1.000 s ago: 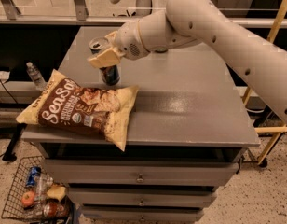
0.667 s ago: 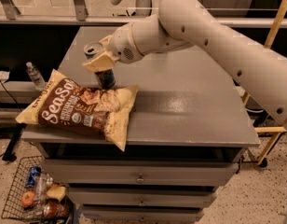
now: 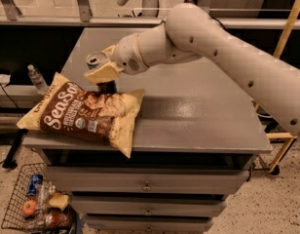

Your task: Move redbull can near brown chip bag

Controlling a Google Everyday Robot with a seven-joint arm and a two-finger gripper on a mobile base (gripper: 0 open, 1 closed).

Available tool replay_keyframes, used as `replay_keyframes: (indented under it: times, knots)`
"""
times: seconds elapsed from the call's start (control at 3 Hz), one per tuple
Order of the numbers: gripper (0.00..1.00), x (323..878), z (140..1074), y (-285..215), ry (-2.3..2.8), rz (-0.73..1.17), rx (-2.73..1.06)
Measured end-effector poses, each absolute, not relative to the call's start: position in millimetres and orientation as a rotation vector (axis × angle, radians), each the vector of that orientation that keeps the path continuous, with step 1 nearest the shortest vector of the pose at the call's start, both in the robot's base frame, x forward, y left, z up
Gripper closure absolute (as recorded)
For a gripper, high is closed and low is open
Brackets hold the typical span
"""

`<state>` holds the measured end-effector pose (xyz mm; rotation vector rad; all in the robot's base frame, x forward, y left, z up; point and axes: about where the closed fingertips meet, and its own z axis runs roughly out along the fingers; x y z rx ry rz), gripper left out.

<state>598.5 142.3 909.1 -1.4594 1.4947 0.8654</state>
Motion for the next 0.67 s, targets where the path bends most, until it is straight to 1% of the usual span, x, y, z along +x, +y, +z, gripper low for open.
replay_keyframes:
  times: [0.67]
  knots:
    - [1.00,588.6,913.5,139.5,1.473,1.006,-1.372]
